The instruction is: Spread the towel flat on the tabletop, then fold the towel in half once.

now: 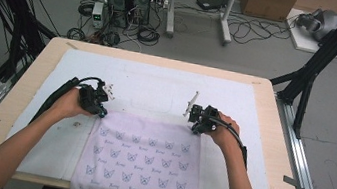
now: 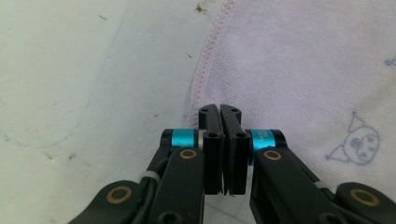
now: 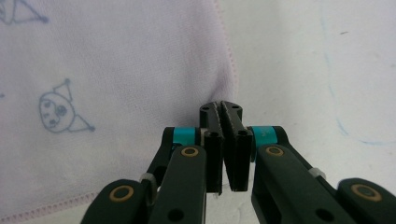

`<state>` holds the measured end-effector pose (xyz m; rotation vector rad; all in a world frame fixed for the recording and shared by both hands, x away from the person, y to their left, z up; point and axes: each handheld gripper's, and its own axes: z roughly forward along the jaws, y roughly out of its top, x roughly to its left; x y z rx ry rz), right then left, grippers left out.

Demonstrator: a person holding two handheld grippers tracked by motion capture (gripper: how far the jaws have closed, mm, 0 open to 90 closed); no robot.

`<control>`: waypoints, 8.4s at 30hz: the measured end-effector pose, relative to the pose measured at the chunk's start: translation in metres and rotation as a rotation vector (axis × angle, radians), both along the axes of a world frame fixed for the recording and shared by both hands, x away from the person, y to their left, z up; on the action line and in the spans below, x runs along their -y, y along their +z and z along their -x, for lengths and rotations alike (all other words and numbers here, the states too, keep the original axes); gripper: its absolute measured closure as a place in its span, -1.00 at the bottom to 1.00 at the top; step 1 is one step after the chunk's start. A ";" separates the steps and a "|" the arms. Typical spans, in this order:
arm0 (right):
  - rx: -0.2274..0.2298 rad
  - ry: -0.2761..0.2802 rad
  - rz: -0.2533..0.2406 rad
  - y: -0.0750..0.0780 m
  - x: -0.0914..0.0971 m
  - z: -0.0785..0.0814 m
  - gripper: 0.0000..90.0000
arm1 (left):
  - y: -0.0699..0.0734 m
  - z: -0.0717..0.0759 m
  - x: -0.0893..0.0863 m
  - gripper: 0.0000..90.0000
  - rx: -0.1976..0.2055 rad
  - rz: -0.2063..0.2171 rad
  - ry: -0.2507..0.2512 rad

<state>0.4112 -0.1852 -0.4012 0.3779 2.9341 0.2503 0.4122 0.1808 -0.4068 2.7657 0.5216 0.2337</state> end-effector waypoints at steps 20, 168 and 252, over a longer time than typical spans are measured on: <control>0.089 -0.100 0.006 -0.001 0.008 0.003 0.36 | 0.005 0.000 -0.009 0.60 0.069 0.061 0.103; 0.096 -0.207 -0.306 0.033 0.038 -0.019 0.96 | 0.051 -0.035 -0.006 0.94 0.113 0.121 0.137; 0.247 -0.177 -0.180 0.049 0.026 0.007 0.95 | 0.054 -0.015 -0.024 0.92 0.134 0.201 0.098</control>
